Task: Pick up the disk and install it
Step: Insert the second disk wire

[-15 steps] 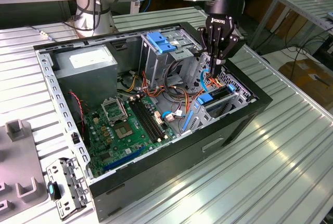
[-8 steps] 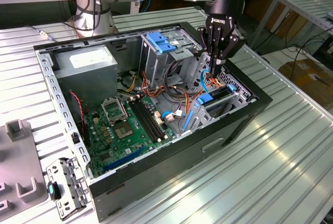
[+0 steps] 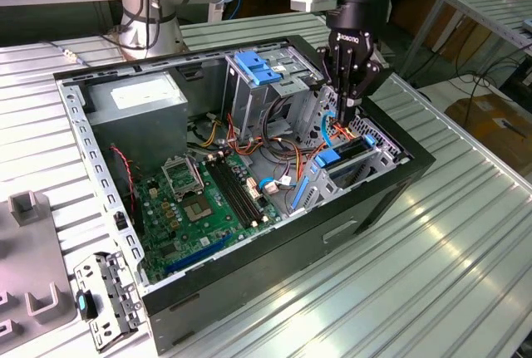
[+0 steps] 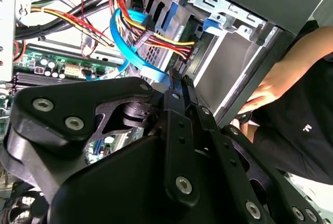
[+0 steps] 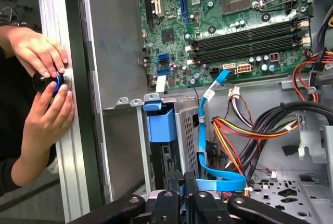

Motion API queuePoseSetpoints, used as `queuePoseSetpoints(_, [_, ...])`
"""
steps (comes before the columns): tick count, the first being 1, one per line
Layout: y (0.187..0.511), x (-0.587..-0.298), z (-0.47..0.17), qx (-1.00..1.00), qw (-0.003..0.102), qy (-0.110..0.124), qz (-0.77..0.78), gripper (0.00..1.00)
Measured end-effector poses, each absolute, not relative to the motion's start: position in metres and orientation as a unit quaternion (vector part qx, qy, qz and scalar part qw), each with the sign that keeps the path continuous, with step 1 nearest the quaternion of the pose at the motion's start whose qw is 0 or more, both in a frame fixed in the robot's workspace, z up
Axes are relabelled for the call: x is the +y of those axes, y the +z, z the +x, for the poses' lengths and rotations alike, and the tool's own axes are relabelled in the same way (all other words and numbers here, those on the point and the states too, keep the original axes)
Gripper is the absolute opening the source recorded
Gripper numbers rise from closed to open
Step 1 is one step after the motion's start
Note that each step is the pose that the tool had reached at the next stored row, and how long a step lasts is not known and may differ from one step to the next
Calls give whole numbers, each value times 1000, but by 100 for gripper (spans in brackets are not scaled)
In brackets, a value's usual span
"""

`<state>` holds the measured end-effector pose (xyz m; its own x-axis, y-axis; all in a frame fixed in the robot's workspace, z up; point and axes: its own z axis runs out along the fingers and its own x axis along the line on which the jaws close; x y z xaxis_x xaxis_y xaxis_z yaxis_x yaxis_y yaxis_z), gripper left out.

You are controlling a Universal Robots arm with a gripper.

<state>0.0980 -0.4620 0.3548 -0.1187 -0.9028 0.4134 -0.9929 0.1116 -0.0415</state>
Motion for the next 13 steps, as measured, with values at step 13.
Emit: queuePoseSetpoints(13, [353,-467,85,-729,121,176,650,16])
